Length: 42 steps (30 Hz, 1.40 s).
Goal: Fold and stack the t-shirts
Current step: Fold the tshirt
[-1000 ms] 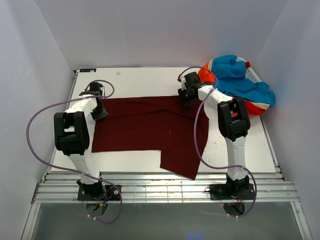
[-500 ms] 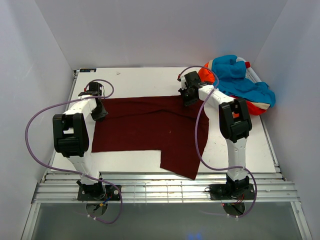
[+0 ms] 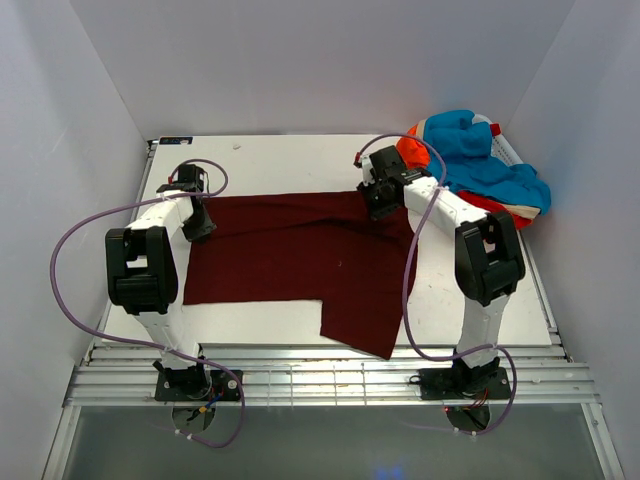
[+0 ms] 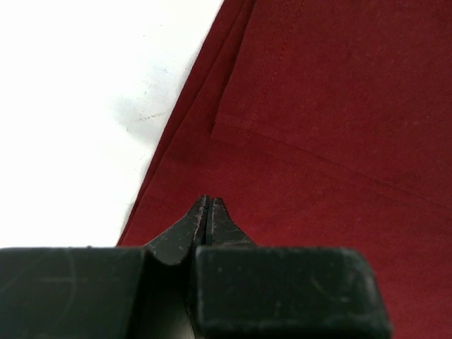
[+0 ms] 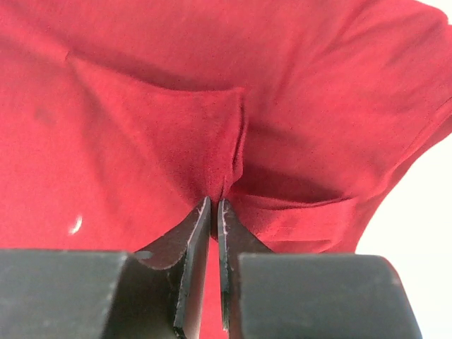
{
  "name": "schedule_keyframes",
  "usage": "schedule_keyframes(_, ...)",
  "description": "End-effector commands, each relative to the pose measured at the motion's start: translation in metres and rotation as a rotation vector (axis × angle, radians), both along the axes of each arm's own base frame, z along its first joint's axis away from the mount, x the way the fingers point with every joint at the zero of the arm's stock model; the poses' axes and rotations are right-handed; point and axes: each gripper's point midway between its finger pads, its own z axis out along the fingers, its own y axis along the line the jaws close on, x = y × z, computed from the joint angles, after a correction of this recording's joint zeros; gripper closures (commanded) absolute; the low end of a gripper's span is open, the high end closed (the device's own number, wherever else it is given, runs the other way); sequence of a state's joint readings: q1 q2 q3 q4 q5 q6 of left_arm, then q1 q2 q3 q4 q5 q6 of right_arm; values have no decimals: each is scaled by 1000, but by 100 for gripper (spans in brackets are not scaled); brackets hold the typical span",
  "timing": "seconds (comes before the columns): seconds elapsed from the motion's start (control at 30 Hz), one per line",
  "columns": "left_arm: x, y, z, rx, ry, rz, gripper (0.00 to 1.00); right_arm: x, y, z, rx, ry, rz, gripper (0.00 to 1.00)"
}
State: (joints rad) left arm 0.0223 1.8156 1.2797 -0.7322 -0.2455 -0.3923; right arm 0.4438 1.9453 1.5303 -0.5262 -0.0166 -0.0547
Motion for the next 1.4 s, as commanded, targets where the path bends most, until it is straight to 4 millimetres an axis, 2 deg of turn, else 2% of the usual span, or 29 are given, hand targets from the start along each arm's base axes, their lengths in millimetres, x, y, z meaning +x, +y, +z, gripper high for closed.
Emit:
schedule_keyframes(0.0, 2, -4, 18, -9, -56, -14, 91, -35, -2, -1, -20, 44, 11, 87)
schedule_keyframes(0.03, 3, -4, 18, -10, -57, -14, 91, -43, 1, -3, -22, 55, 22, 87)
schedule_keyframes(0.07, 3, -4, 18, -10, -59, -14, 91, -56, -1, -13, -30, 88, 20, 87)
schedule_keyframes(0.33, 4, -6, 17, -22, -56, -17, 91, -116, 4, -34, -51, 165, 47, 85)
schedule_keyframes(0.37, 4, -7, 16, -26, -57, -17, 91, -116, 0, -35, -77, 150, 32, 84)
schedule_keyframes(0.4, 3, -7, 16, -27, -55, -19, 91, -119, 1, -31, -76, 143, 28, 77)
schedule_keyframes(0.47, 4, -8, 17, -28, -58, -18, 91, -127, 1, -28, -92, 137, 33, 73)
schedule_keyframes(0.53, 3, -8, 16, -29, -56, -20, 92, -129, 3, -15, -89, 109, 34, 67)
schedule_keyframes(0.67, 4, -8, 13, -31, -49, -21, 91, -116, 5, 16, -63, 13, 8, 60)
schedule_keyframes(0.73, 4, -9, 11, -34, -43, -22, 91, -106, 3, 21, -78, -28, -14, 59)
schedule_keyframes(0.83, 4, -8, 11, -33, -43, -21, 92, -92, 4, 16, -100, -56, -44, 60)
schedule_keyframes(1.07, 4, -7, 12, -27, -45, -22, 91, -76, 9, -29, -163, -13, -73, 61)
schedule_keyframes(1.27, 3, -7, 11, -24, -43, -21, 91, -64, 9, -42, -201, -17, -93, 63)
schedule_keyframes(1.37, 3, -7, 11, -24, -45, -21, 91, -61, 6, -40, -215, -33, -107, 63)
